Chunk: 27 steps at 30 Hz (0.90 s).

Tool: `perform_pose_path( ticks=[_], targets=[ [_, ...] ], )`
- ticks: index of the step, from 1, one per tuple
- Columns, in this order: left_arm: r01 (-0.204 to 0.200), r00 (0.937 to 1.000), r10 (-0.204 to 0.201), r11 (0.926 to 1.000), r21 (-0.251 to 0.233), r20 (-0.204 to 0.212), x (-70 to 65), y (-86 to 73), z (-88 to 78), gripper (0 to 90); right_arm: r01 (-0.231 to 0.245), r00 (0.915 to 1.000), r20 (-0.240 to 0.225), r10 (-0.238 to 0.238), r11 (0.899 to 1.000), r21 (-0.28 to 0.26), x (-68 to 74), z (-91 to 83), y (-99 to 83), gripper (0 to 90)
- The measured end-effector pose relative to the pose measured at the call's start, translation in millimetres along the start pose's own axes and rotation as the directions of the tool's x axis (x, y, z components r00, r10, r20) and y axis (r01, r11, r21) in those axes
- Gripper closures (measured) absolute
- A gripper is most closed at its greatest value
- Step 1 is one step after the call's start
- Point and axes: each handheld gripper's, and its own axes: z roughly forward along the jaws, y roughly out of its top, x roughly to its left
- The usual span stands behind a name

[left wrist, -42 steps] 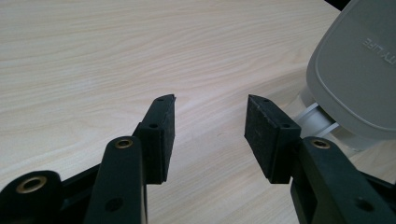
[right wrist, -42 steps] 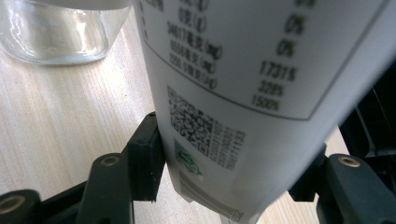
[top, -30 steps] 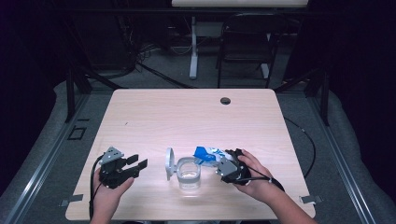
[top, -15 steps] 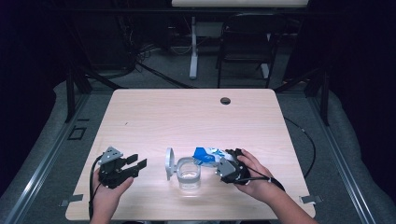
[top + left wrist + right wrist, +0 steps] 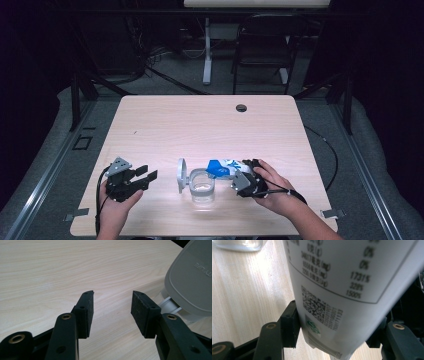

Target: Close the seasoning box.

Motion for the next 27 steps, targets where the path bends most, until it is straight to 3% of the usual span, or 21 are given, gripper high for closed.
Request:
perform_pose_path(
  ticks=[8, 12, 18, 21, 27],
  targets=[
    [0.002, 1.0000, -0.002, 1.0000, 0.003, 0.003, 0.1, 0.2, -0.5, 53.4, 0.055, 0.9983, 0.016, -0.056, 0.998, 0.039, 4.3, 2.7, 1.3, 41.4],
    [0.002, 1.0000, -0.002, 1.0000, 0.002, 0.004, 0.0, 0.2, -0.5, 53.3, 0.059, 0.9981, 0.016, -0.060, 0.998, 0.028, 5.8, 4.7, 1.7, 41.4],
    [0.000, 1.0000, 0.000, 1.0000, 0.003, 0.004, 0.5, 0.2, -0.9, 53.3, 0.095, 0.9950, 0.023, -0.097, 0.993, 0.075, 3.3, 3.0, 3.5, 41.4],
    [0.002, 1.0000, -0.002, 1.0000, -0.004, -0.003, 0.4, 0.1, -0.8, 53.3, 0.073, 0.9972, 0.012, -0.074, 0.996, 0.048, 4.3, 5.0, 3.2, 41.4],
    [0.002, 1.0000, -0.002, 1.0000, -0.003, -0.003, 0.7, 0.1, -1.0, 53.3, 0.087, 0.9960, 0.017, -0.088, 0.994, 0.060, 4.7, 5.0, 3.6, 41.4]
  ],
)
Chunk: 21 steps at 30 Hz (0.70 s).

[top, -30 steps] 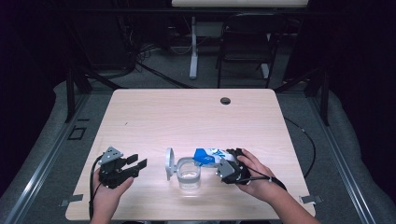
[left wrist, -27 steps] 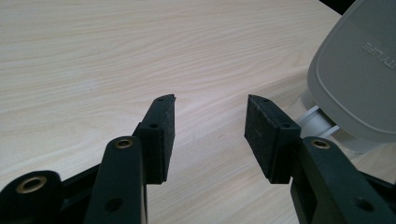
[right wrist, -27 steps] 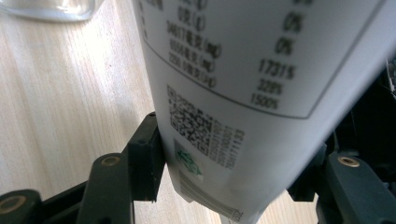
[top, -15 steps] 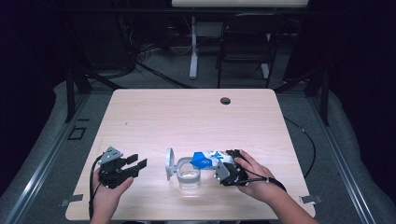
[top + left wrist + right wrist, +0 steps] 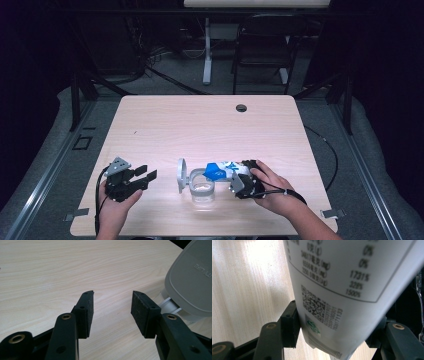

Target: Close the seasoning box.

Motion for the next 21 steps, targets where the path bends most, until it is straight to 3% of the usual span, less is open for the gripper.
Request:
perform_pose_path(
  ticks=[21],
  targets=[
    [0.004, 1.0000, -0.004, 1.0000, 0.001, -0.001, 0.1, -0.4, 0.7, 53.3, 0.023, 0.9997, -0.003, -0.022, 1.000, 0.012, -2.4, -1.8, 1.3, 41.4]
  ],
)
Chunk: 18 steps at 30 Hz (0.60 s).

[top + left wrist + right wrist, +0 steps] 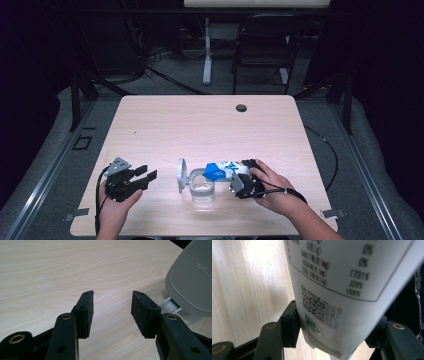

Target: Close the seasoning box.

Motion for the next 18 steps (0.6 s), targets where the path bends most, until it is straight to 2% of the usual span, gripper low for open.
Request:
perform_pose_path(
  ticks=[3, 18],
  targets=[
    [-0.002, 1.0000, 0.002, 0.9999, 0.012, 0.006, 0.4, 0.1, -0.4, 53.3, 0.006, 1.0000, 0.004, -0.006, 1.000, -0.003, -0.6, 0.1, 0.3, 41.4],
    [0.004, 1.0000, -0.004, 1.0000, -0.003, 0.005, 0.5, -0.2, 0.0, 53.3, 0.043, 0.9988, 0.021, -0.044, 0.999, 0.023, 0.5, 0.2, 1.9, 41.5]
  ],
)
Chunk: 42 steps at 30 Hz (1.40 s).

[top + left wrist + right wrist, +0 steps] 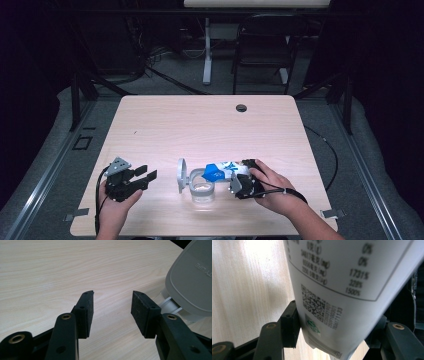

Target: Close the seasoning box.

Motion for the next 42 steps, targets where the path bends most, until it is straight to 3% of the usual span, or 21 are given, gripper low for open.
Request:
perform_pose_path(
  ticks=[8, 10, 18, 42],
  targets=[
    [-0.003, 1.0000, 0.003, 1.0000, 0.006, -0.001, -0.3, -0.1, 0.3, 53.3, 0.016, 0.9998, 0.008, -0.016, 1.000, 0.022, -1.8, -1.9, -0.1, 41.5],
    [-0.005, 1.0000, 0.005, 0.9999, 0.012, 0.008, 0.1, -0.1, 0.5, 53.3, -0.001, 1.0000, 0.004, 0.001, 1.000, 0.016, -0.7, -0.7, -0.4, 41.5],
    [0.001, 1.0000, -0.001, 0.9999, 0.011, 0.004, 0.6, -0.8, 1.1, 52.9, 0.029, 0.9996, 0.004, -0.029, 0.999, 0.046, -2.0, -1.2, 0.8, 41.5],
    [0.004, 1.0000, -0.004, 0.9999, 0.015, 0.000, 2.4, -1.8, 2.7, 51.3, 0.068, 0.9974, 0.019, -0.069, 0.997, 0.041, -5.6, -2.5, 4.6, 41.5]
  ],
)
